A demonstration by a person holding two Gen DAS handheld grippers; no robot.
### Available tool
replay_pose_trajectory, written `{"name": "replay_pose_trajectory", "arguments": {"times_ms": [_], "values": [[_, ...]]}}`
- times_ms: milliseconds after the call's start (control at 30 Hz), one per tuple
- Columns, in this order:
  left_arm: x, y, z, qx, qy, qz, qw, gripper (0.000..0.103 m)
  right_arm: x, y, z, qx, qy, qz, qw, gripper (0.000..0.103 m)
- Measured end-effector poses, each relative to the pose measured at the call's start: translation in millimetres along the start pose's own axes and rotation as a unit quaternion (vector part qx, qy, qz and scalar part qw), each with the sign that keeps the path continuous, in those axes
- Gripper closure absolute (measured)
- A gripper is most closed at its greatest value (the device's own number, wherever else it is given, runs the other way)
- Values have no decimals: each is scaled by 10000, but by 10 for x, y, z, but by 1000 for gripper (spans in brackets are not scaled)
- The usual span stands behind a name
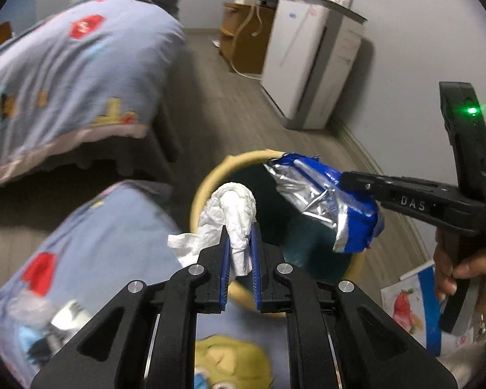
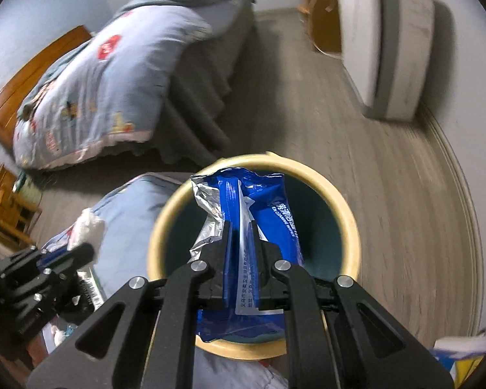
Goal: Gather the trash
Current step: 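Carry the blue wrapper over the bin and open the right tool while the left tool drops tissue, then move both tools back over the trash pile on the cushion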
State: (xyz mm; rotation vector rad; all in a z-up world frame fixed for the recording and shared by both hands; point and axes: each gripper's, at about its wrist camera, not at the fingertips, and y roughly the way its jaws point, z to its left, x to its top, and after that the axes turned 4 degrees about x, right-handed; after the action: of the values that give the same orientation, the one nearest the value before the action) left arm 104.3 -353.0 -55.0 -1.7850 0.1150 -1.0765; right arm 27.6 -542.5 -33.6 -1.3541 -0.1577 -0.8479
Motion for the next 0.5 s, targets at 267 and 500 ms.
{"name": "replay_pose_trajectory", "arguments": {"times_ms": [267,500], "values": [[45,231,-132,18,98,-65,9999,43,0,-26,-111,-164,60,-75,9998,55],[3,-7,26,110,-126,-226,9996,25,39,-33,-45,-99,141,-144,9997,25]]}}
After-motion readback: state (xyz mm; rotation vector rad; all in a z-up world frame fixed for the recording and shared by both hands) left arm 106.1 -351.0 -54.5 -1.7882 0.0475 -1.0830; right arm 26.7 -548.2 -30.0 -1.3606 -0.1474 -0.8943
